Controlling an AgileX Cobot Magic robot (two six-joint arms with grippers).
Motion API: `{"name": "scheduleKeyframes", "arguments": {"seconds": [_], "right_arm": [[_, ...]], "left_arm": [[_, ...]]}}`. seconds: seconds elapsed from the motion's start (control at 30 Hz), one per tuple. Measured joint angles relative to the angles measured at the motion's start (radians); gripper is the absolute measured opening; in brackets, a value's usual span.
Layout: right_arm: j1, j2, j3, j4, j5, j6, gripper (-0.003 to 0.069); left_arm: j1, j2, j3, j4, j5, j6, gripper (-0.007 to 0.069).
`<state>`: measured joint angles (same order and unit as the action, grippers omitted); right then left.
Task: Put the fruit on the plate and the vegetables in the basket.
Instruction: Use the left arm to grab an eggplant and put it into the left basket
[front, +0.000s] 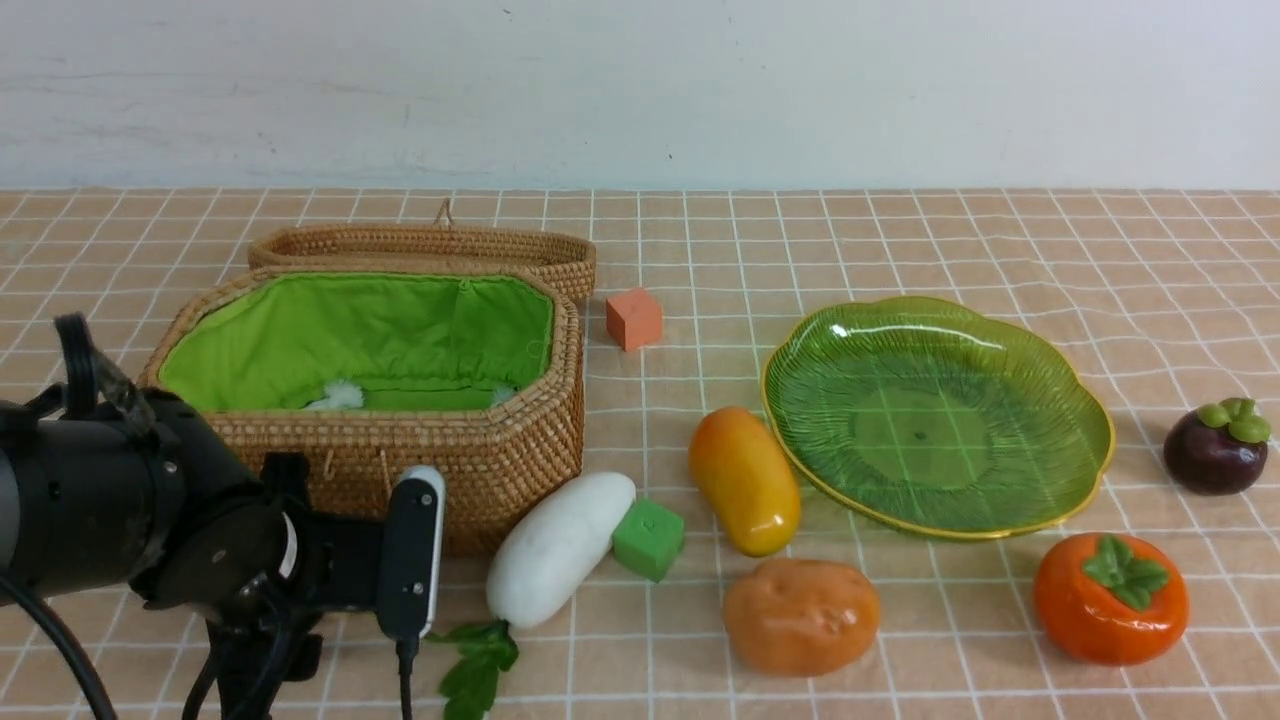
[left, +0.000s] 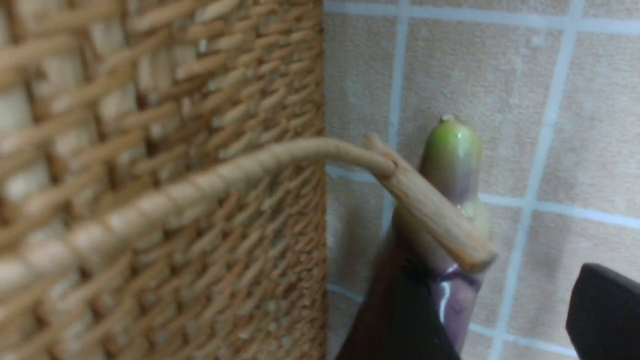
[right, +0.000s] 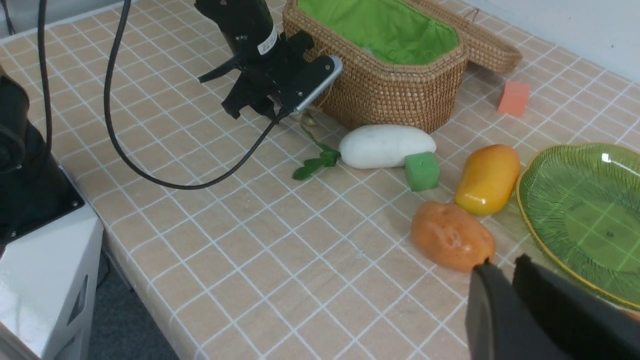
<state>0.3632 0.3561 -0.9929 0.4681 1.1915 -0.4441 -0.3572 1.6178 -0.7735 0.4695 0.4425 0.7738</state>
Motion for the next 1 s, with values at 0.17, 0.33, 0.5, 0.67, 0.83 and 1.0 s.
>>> {"name": "scheduleKeyframes", "arguments": {"seconds": [0.17, 0.33, 0.5, 0.67, 0.83, 1.0], "right_arm": [[0.0, 0.0, 0.0, 0.017, 0.003, 0.001, 0.0078], [0.0, 0.0, 0.0, 0.038, 0.003, 0.001, 0.0083], [0.0, 0.0, 0.0, 0.04, 0.003, 0.001, 0.0084], [0.0, 0.0, 0.0, 0.04, 0.003, 0.001, 0.0084], [0.0, 0.0, 0.0, 0.04, 0.003, 0.001, 0.0087], [0.0, 0.0, 0.0, 0.04, 0.0, 0.001, 0.0087]], "left_arm": [[0.0, 0.016, -0.004, 0.015, -0.005, 0.0, 0.0394], [-0.001, 0.015, -0.009, 0.016, 0.025, 0.004, 0.0321], [-0.007, 0.011, -0.015, 0.014, 0.097, 0.017, 0.0191], [-0.007, 0.002, -0.009, -0.043, 0.18, 0.018, 0.017], [-0.004, -0.043, -0.001, -0.149, 0.201, 0.053, 0.026], [-0.004, -0.095, -0.001, -0.195, 0.206, 0.064, 0.0363]]}}
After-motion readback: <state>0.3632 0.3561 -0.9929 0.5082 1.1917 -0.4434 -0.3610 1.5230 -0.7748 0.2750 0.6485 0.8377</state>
